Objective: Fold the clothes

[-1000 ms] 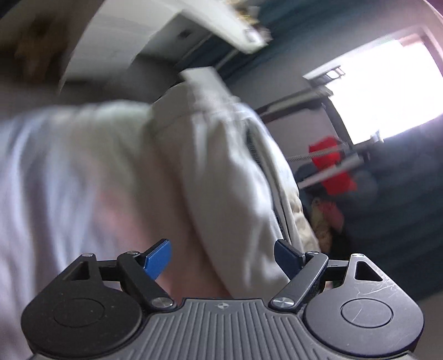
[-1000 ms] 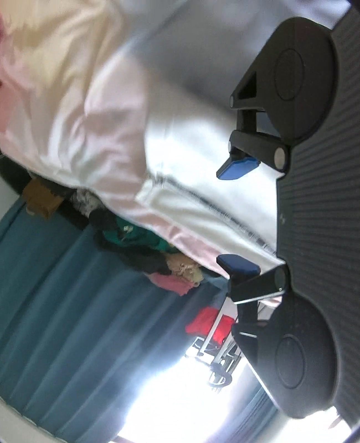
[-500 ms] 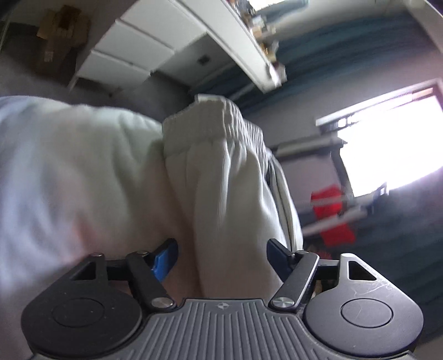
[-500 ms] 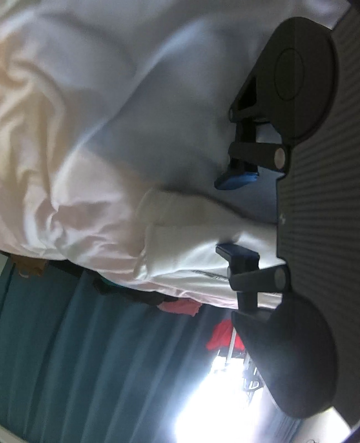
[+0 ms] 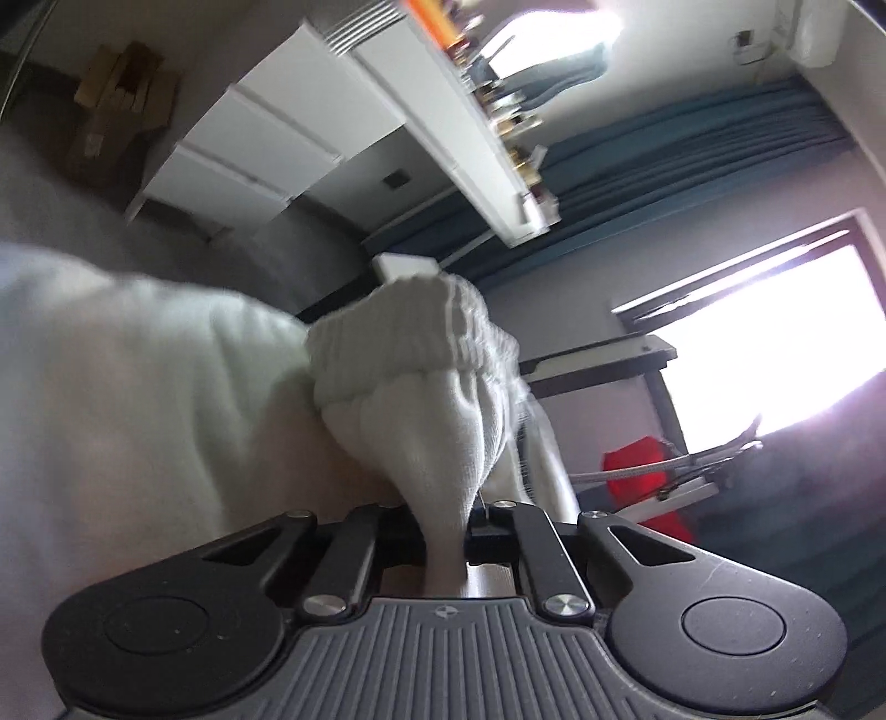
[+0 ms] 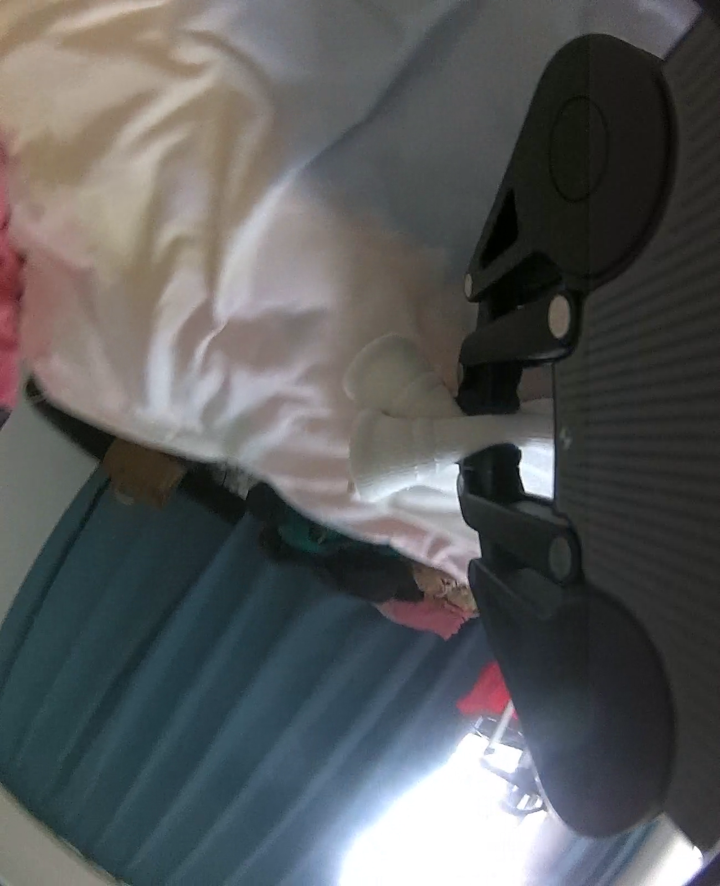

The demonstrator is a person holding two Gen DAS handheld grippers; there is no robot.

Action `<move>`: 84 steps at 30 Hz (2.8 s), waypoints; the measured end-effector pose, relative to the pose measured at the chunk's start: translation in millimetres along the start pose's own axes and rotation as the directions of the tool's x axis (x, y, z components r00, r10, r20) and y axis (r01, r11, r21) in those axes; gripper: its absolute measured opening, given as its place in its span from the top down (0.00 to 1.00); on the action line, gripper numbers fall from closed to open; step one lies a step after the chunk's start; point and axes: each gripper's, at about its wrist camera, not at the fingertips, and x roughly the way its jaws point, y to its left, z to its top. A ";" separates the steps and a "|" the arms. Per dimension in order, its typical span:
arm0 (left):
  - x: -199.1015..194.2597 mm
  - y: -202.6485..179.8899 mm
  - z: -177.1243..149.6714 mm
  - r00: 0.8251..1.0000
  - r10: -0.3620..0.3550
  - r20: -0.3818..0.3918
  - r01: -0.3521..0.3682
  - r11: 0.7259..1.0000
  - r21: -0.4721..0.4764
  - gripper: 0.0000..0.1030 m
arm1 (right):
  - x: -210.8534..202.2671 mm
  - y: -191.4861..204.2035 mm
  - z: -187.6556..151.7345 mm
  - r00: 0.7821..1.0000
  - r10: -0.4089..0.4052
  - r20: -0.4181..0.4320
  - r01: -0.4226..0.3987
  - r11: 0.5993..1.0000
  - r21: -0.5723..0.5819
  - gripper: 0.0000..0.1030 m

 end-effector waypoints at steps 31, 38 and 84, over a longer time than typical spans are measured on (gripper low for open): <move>-182.5 5.2 12.1 0.978 0.198 -0.072 -0.175 0.954 0.243 0.49 | -128.0 -102.2 7.1 0.987 -0.008 -0.158 0.067 0.925 0.375 0.47; -211.1 -33.0 -27.4 0.984 0.169 0.055 -0.176 0.891 0.419 0.43 | -108.6 -92.8 1.5 0.966 0.007 -0.257 0.065 0.961 0.269 0.43; -132.1 -92.0 -285.0 0.942 0.134 -0.309 0.254 0.319 0.913 0.19 | -131.5 115.5 -92.2 0.997 0.008 0.072 0.053 0.600 -0.799 0.87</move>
